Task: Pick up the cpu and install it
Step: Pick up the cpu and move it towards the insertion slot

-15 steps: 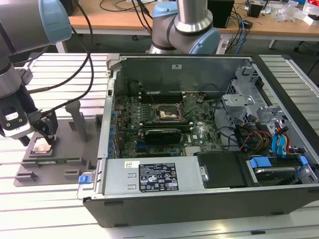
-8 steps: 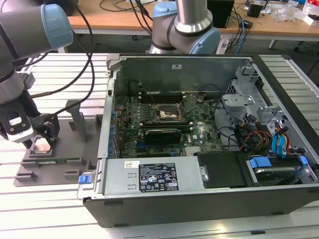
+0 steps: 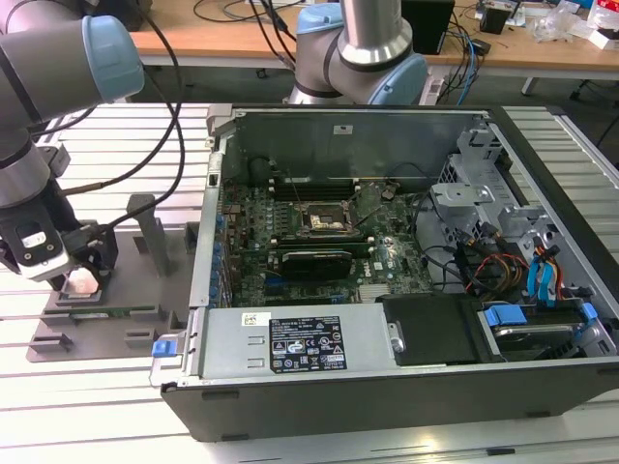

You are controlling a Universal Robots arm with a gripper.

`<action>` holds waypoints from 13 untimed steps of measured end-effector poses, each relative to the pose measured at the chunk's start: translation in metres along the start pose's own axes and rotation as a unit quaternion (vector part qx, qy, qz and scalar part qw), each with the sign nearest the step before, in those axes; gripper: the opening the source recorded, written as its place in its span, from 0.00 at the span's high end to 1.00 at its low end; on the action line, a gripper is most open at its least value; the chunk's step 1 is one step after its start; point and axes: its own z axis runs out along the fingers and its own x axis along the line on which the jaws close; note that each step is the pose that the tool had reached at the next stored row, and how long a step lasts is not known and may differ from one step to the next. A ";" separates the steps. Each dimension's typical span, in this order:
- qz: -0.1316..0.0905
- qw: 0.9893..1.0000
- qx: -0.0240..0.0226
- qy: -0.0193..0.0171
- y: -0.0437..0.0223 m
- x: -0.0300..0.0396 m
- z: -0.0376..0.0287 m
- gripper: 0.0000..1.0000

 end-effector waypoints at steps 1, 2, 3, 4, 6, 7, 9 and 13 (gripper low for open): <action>0.000 1.000 0.000 0.000 0.0000 -0.0004 0.0008 0.34; 0.000 1.000 0.000 0.000 0.0000 -0.0007 0.0011 0.34; 0.000 1.000 -0.001 0.000 0.0001 -0.0012 0.0015 0.34; 0.000 1.000 -0.001 0.000 0.0001 -0.0018 0.0020 0.34; 0.000 1.000 -0.001 0.000 0.0001 -0.0019 0.0029 0.34; 0.000 1.000 -0.001 0.000 0.0001 -0.0019 0.0029 0.34; 0.000 1.000 -0.001 0.000 0.0001 -0.0019 0.0030 0.34; 0.000 1.000 -0.001 0.000 0.0001 -0.0018 0.0031 0.45</action>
